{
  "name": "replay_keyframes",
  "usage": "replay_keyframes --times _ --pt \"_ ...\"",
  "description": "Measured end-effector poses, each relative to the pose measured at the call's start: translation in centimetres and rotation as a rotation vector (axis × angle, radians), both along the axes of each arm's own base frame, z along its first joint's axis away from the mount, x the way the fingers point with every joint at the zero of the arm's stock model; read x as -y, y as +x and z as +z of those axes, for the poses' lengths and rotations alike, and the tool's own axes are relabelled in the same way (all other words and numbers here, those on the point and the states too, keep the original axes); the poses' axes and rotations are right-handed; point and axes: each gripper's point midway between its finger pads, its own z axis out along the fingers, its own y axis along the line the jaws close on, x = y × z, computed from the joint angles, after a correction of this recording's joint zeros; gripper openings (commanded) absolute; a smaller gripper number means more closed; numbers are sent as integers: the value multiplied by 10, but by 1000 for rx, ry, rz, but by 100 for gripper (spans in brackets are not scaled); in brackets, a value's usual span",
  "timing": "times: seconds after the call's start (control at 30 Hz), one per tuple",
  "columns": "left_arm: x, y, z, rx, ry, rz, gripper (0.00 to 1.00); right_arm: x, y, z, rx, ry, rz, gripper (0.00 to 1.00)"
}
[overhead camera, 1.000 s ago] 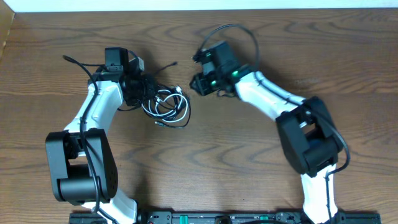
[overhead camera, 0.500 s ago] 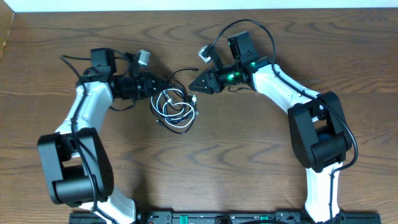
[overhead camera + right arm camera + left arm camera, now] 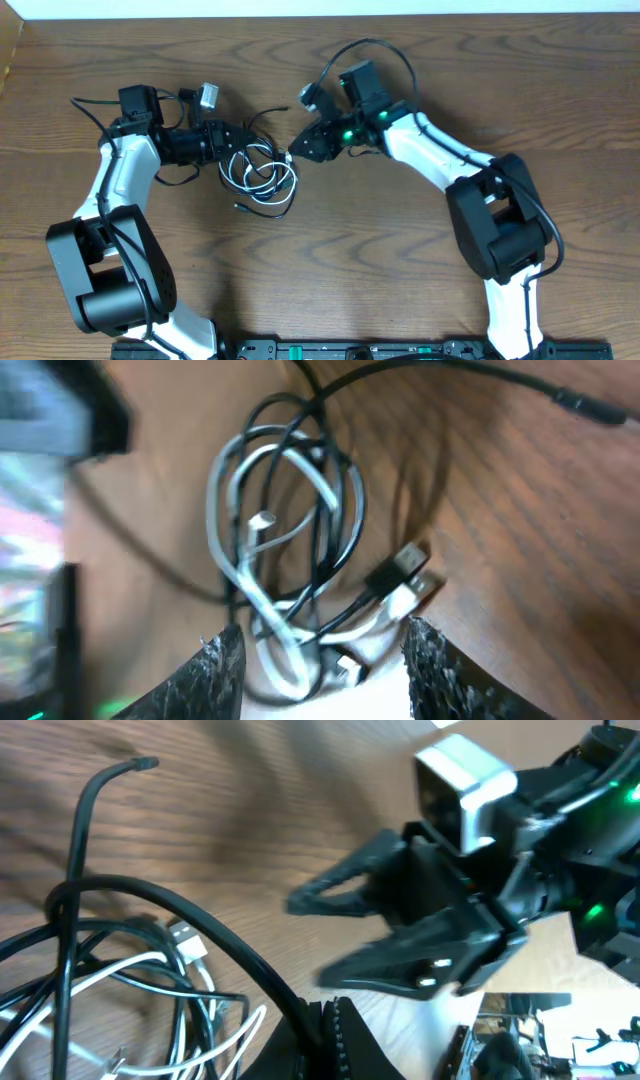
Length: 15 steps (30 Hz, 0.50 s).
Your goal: Untangle cables
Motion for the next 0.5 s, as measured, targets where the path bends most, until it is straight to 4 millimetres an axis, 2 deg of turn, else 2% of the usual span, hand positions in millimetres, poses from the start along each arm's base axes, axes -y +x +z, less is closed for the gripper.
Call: replay_keyframes --times 0.17,0.37,0.5 --pt "13 -4 7 32 -35 -50 7 -4 13 -11 79 -102 -93 54" --pt "22 -6 16 62 -88 -85 8 -4 21 -12 119 -133 -137 50" --pt "23 -7 19 74 -104 -96 8 -12 20 -12 144 -144 -149 52"
